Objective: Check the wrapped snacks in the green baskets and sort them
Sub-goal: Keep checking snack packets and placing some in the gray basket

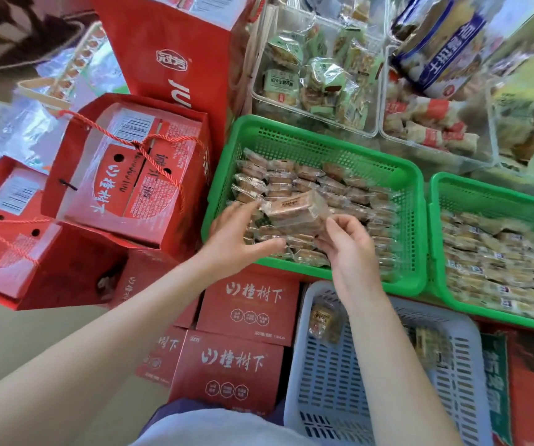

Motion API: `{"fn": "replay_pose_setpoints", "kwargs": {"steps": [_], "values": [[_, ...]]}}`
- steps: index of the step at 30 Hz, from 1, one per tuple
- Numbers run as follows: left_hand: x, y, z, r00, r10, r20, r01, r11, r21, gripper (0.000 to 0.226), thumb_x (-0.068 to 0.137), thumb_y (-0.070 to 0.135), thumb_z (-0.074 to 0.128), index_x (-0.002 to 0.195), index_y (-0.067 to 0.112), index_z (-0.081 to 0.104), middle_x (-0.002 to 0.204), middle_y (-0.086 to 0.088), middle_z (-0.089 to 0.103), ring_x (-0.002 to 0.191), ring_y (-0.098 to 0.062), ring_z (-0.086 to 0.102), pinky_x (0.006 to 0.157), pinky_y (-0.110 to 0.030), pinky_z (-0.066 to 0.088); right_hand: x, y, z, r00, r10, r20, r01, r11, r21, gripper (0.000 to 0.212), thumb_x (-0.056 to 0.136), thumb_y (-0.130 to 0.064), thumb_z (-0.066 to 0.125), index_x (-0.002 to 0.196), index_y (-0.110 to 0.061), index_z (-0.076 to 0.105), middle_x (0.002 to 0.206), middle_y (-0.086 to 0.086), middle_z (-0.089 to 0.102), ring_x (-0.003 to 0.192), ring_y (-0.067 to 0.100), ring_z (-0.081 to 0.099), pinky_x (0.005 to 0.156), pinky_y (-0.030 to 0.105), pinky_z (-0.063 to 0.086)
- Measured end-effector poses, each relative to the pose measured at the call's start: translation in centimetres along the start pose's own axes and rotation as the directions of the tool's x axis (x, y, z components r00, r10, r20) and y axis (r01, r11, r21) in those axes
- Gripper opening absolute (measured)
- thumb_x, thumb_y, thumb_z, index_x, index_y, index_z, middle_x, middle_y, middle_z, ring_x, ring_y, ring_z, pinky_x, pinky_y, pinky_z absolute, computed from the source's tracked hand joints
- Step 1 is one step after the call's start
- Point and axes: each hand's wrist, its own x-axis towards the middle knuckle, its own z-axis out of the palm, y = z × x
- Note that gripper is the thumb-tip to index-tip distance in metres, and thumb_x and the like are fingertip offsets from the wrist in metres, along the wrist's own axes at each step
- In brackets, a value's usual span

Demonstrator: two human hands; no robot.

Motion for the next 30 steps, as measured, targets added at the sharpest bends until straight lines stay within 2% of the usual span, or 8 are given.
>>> {"fn": "replay_pose_setpoints", "kwargs": {"steps": [3, 5, 9, 13, 15, 18, 24, 30], "values": [[-3.2, 3.7, -0.6, 1.000, -0.014, -0.006, 0.008, 0.805, -0.593, 0.075, 0.076, 0.057, 0.080, 0.141, 0.037, 0.048, 0.143, 0.006, 0.055, 0.123, -0.014, 0.061, 0.099, -0.037, 0.052, -3.5, -0.4, 0.0, 0.995, 0.097, 0.035, -0.102, 0.975, 0.198, 0.015, 0.103, -0.012, 0.051, 0.095, -0.009, 0.064, 0.088, 0.003, 0.073, 0.087, 0.019, 0.068, 0.084, 0.035, 0.056], [-5.0, 5.1, -0.2, 0.997, -0.077, 0.020, 0.064, 0.622, -0.780, 0.045, 0.084, 0.033, 0.081, 0.122, 0.021, 0.061, 0.120, -0.001, 0.069, 0.099, -0.019, 0.072, 0.076, -0.036, 0.061, -5.9, -0.3, 0.0, 0.990, 0.109, 0.087, -0.126, 0.964, 0.235, 0.015, 0.103, -0.013, 0.049, 0.103, -0.005, 0.061, 0.093, 0.008, 0.074, 0.086, 0.022, 0.070, 0.071, 0.031, 0.056], [-9.0, 5.1, 0.8, 0.993, -0.090, 0.074, 0.114, 0.610, -0.784, 0.030, 0.081, 0.029, 0.083, 0.103, 0.014, 0.069, 0.096, -0.006, 0.074, 0.080, -0.018, 0.068, 0.055, -0.027, 0.052, -9.7, -0.1, -0.7, 0.998, 0.015, 0.069, -0.025, 0.988, 0.150, 0.019, 0.102, -0.027, 0.055, 0.110, -0.010, 0.056, 0.098, 0.008, 0.069, 0.089, 0.023, 0.066, 0.073, 0.036, 0.052], [-12.9, 5.3, 2.5, 0.991, -0.065, 0.114, 0.131, 0.556, -0.821, 0.051, 0.078, 0.045, 0.076, 0.115, 0.010, 0.071, 0.107, -0.011, 0.075, 0.091, -0.021, 0.073, 0.068, -0.030, 0.057, -13.2, 0.3, -0.9, 0.975, -0.219, 0.028, 0.219, 0.976, -0.016, 0.041, 0.092, -0.046, 0.062, 0.102, -0.007, 0.053, 0.090, 0.009, 0.051, 0.082, 0.022, 0.049, 0.077, 0.039, 0.043], [-14.5, 5.8, 3.0, 0.990, -0.062, 0.126, 0.140, 0.462, -0.876, 0.051, 0.085, 0.047, 0.063, 0.120, 0.010, 0.068, 0.114, -0.013, 0.074, 0.103, -0.023, 0.072, 0.077, -0.029, 0.058, -14.6, 0.4, -0.9, 0.971, -0.239, -0.017, 0.240, 0.971, 0.015, 0.043, 0.087, -0.057, 0.062, 0.096, -0.016, 0.055, 0.090, 0.009, 0.049, 0.082, 0.023, 0.046, 0.077, 0.041, 0.041], [-16.7, 6.5, 3.4, 0.993, -0.070, 0.097, 0.114, 0.289, -0.950, 0.037, 0.098, 0.036, 0.056, 0.122, 0.010, 0.066, 0.114, -0.012, 0.074, 0.096, -0.020, 0.071, 0.071, -0.025, 0.059, -16.5, 0.6, -0.8, 0.980, -0.201, -0.015, 0.201, 0.970, 0.139, 0.034, 0.084, -0.063, 0.060, 0.083, -0.030, 0.055, 0.093, 0.010, 0.052, 0.084, 0.025, 0.047, 0.074, 0.040, 0.040], [-19.3, 6.5, 5.1, 0.976, -0.213, -0.051, 0.030, 0.363, -0.931, 0.020, 0.098, 0.023, 0.062, 0.104, 0.003, 0.061, 0.095, -0.017, 0.074, 0.076, -0.022, 0.072, 0.059, -0.027, 0.060, -18.9, 1.0, -1.3, 0.968, -0.238, -0.075, 0.246, 0.962, 0.122, 0.028, 0.097, -0.050, 0.048, 0.078, -0.029, 0.051, 0.085, 0.009, 0.046, 0.077, 0.024, 0.040, 0.068, 0.041, 0.033], [-20.9, 5.6, 5.6, 0.988, -0.142, -0.055, 0.013, 0.440, -0.898, 0.019, 0.103, 0.022, 0.055, 0.096, 0.005, 0.061, 0.101, -0.010, 0.075, 0.096, -0.023, 0.072, 0.073, -0.028, 0.059, -19.9, 2.0, -3.3, 0.860, -0.490, -0.140, 0.454, 0.862, -0.226, 0.021, 0.105, -0.020, 0.049, 0.086, -0.014, 0.055, 0.066, -0.004, 0.042, 0.056, 0.006, 0.035, 0.055, 0.018, 0.033]]}}
